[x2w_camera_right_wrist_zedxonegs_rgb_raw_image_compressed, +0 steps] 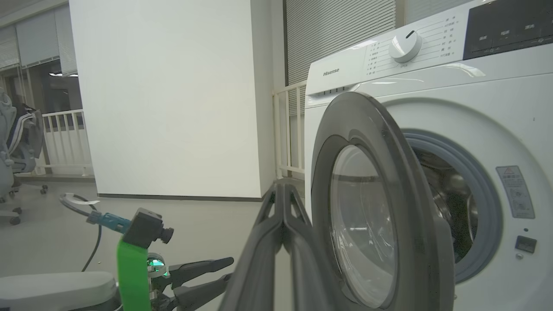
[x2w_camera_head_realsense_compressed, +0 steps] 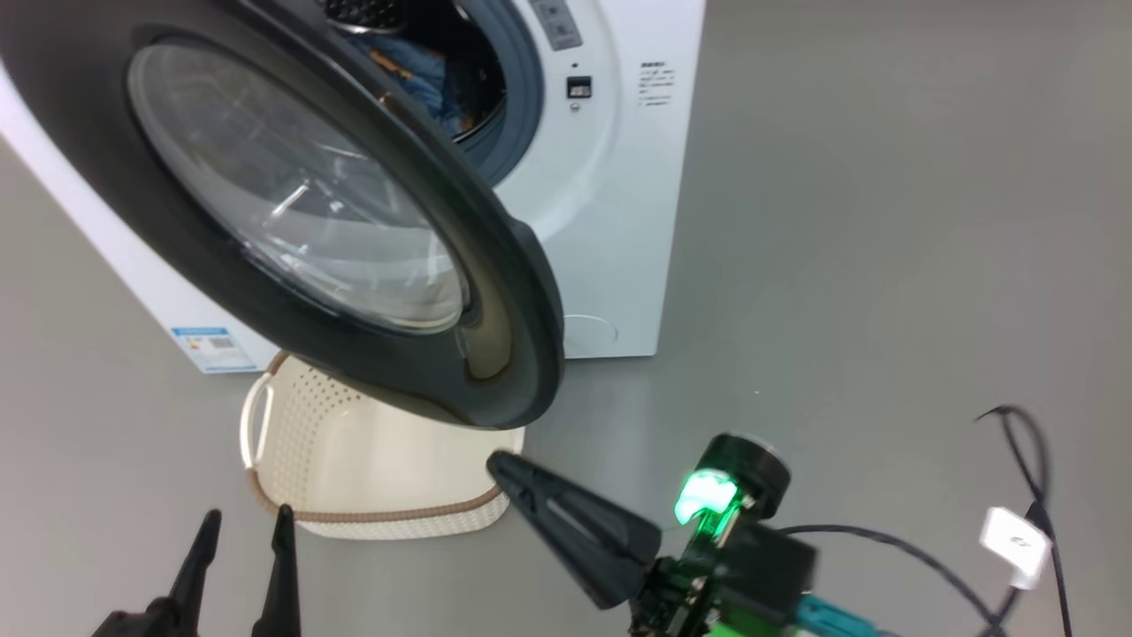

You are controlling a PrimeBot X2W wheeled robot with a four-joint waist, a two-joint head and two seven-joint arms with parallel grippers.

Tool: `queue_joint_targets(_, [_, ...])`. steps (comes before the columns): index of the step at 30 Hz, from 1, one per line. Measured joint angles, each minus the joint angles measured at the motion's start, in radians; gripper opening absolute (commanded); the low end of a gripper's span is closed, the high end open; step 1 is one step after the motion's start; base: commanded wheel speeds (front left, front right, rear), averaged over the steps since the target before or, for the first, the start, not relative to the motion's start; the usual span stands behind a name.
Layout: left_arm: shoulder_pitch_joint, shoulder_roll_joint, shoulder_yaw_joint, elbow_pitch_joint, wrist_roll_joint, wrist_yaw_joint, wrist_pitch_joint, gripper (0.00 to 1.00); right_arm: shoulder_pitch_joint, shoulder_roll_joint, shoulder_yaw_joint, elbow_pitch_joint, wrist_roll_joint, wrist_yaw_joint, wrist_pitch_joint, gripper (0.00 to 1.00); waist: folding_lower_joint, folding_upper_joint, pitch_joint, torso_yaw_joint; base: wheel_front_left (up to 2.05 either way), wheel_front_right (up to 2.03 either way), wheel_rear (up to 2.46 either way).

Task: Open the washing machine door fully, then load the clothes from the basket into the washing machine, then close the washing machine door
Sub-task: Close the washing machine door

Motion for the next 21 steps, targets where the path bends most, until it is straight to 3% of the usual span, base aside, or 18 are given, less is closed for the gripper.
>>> queue_joint_targets(8, [-0.053, -0.001, -0.031, 0.000, -0.025, 0.000, 0.000, 1.00, -0.040, 0.000, 0.017, 0.139, 0.003, 0.000, 0.000, 0.00, 0.0000, 0.0000, 0.043, 0.044, 0.00, 0.00, 0.00])
queue_joint_targets(21, [-0.211, -0.008, -0.112, 0.006, -0.071, 0.000, 0.000, 1.00, -0.178, 0.030, -0.139, 0.271, -0.076, 0.000, 0.000, 0.00, 0.0000, 0.0000, 0.202, 0.130, 0.00, 0.00, 0.00])
